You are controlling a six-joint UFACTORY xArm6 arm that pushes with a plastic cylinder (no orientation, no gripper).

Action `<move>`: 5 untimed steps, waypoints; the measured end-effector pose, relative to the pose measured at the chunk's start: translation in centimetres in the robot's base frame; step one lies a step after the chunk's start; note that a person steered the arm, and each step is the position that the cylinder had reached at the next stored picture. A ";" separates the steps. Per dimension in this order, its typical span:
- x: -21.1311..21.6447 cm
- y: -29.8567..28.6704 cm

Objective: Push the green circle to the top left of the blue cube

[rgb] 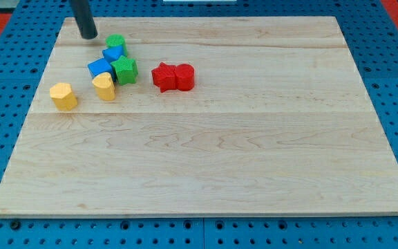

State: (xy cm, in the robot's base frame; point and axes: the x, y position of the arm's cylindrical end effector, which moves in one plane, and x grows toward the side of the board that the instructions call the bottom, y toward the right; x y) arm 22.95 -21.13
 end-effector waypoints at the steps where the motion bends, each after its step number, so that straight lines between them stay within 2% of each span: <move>1: -0.1 5.2; 2: 0.4 10.2; 4: 5.9 1.6; 5: 5.9 -0.4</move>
State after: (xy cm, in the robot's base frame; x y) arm 28.84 -21.57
